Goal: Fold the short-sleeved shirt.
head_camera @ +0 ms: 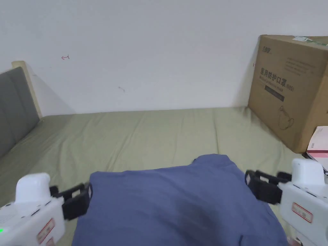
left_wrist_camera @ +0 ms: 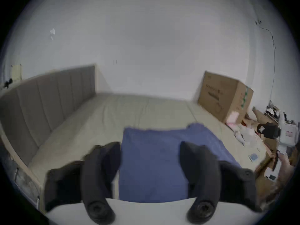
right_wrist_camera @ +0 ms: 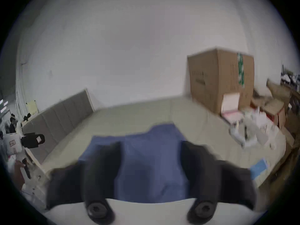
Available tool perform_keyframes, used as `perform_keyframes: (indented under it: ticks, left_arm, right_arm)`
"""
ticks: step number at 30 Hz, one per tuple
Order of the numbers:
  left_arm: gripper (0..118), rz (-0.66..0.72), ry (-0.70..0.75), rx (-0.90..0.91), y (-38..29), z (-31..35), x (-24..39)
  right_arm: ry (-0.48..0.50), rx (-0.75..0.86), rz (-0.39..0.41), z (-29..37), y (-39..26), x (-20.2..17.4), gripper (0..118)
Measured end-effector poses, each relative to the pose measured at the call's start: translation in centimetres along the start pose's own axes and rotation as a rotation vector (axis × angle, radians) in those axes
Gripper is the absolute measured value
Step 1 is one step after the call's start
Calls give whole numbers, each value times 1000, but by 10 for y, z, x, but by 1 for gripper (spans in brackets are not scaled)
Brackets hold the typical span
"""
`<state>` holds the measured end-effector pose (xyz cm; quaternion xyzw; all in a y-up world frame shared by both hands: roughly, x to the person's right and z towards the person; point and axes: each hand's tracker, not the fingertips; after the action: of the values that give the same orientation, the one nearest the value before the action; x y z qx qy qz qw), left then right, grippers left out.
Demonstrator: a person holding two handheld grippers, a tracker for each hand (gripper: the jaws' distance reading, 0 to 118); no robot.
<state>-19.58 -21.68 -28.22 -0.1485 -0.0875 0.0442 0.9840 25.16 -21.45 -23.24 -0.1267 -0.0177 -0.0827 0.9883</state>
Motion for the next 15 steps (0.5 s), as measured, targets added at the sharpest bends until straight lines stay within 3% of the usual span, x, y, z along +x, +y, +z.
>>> perform_keyframes:
  ticks: [1,2,3,5,6,11,15]
  left_arm:
    - [25,-19,-14,48,5,-4,9]
    - [0,-43,-19,56,9,-8,20]
    - [0,-66,-15,61,13,-13,30]
    - [0,-59,-39,30,15,-23,43]
    - [0,-40,-97,10,17,-26,49]
    - [0,-19,-72,-11,18,-36,60]
    - [0,-1,-102,-346,20,-70,38]
  right_arm:
    - [2,36,19,-3,3,-11,1]
    - [-24,56,40,-9,4,-22,1]
    - [-40,62,41,-12,5,-30,1]
    - [16,23,23,-24,8,-37,0]
    - [-2,4,30,-34,8,-40,0]
    - [-63,-65,-17,-49,6,-42,0]
    - [-47,-141,-41,-57,3,-34,0]
